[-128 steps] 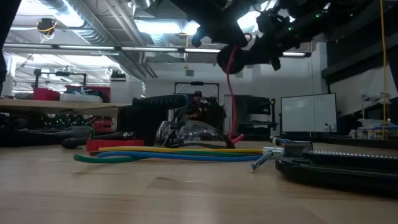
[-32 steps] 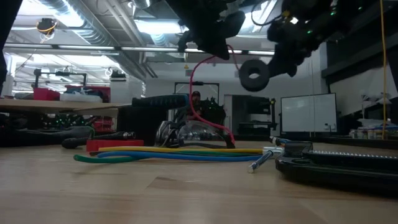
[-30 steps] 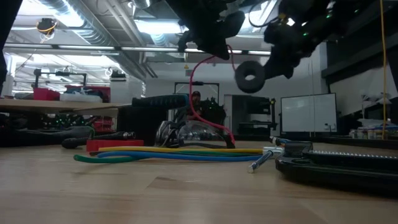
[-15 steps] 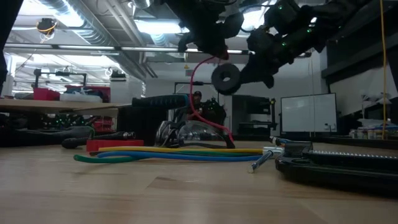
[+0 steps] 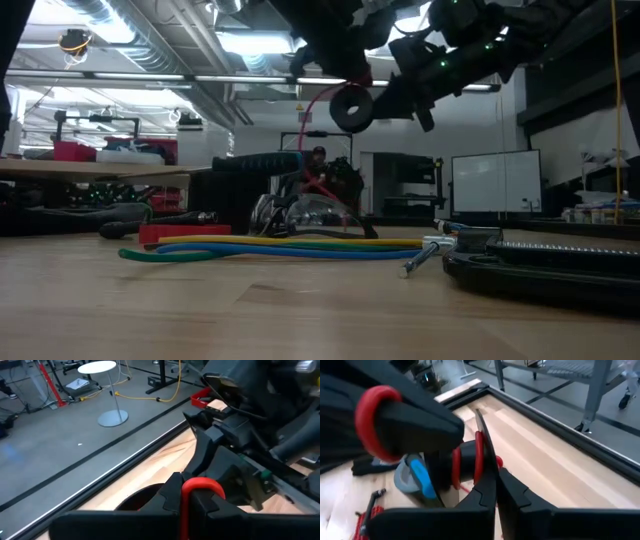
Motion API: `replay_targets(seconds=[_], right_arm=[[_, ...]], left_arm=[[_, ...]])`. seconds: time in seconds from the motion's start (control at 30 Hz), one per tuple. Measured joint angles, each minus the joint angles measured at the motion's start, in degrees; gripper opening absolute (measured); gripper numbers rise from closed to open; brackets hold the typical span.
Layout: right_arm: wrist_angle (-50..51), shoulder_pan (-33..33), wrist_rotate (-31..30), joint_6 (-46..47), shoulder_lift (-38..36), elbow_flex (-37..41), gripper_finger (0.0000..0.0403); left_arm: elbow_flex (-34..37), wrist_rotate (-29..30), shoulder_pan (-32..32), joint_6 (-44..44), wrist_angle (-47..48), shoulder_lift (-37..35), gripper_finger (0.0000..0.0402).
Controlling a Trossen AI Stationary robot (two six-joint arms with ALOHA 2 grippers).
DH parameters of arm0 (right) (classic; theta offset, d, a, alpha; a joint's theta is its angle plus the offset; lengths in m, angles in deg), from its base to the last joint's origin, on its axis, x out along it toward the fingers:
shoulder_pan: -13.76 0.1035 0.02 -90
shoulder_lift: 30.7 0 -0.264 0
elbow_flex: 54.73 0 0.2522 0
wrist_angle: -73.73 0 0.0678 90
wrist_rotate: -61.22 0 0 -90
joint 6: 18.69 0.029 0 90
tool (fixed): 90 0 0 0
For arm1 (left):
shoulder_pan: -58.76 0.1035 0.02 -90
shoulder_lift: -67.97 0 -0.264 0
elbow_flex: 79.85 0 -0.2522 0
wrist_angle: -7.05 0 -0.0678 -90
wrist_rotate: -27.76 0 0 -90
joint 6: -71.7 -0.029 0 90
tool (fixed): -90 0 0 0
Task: Coil cords
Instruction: Coil the red wire onto the black spool
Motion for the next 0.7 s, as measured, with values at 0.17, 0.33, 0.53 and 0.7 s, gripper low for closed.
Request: replay_targets(seconds=[0.17, 0.33, 0.53, 0.7], right_arm=[[-4.0, 0.0, -0.5, 2.2, 0.1, 0.1, 0.0001], [-5.6, 0.0, -2.3, 4.1, 0.1, 0.1, 0.0001], [-8.6, 0.0, -1.9, 5.5, 0.1, 0.1, 0.0001], [-8.6, -0.2, 2.3, 5.6, 0.1, 0.1, 0.0001]], left_arm=[[-0.1, 0.1, -0.4, 0.0, -0.5, -0.1, 0.0], [-0.1, 0.0, -0.5, 0.8, -0.5, -0.2, 0.0], [-0.2, -0.3, -0.6, -0.4, -0.5, -0.2, 0.0], [-0.1, -0.8, -1.1, -3.7, -0.3, -0.1, 0.0]])
